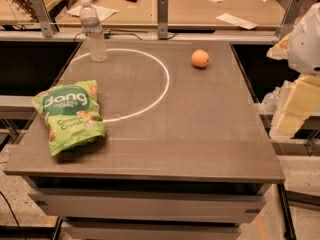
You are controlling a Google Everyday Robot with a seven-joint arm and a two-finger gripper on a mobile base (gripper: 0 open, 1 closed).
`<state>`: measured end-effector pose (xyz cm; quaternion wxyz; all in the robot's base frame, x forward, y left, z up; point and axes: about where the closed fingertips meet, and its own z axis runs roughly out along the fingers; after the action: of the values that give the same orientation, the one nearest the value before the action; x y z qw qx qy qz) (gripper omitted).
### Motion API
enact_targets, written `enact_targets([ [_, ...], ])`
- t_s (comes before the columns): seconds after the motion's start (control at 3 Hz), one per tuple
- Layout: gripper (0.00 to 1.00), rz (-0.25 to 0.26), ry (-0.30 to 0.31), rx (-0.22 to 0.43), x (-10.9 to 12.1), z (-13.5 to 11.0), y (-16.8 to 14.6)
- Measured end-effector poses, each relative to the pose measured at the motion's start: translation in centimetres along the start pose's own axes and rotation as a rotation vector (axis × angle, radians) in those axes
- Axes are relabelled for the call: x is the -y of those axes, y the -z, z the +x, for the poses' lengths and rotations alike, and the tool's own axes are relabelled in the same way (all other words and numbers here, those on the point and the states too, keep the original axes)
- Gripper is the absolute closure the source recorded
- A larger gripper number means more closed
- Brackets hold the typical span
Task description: Move green rice chip bag near orange
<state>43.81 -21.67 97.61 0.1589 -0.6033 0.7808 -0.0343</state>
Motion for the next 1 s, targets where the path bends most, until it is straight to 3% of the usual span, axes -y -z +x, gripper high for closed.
enact_targets([
  [0.33, 0.0, 0.0, 0.0, 0.0, 0.0, 0.0, 0.0],
  [0.67, 0.0, -0.002, -0.036, 0.024, 0.0, -2.0, -0.2],
  [1.0, 0.0, 0.001, -0.137, 0.125, -0.4, -6.4, -0.2],
])
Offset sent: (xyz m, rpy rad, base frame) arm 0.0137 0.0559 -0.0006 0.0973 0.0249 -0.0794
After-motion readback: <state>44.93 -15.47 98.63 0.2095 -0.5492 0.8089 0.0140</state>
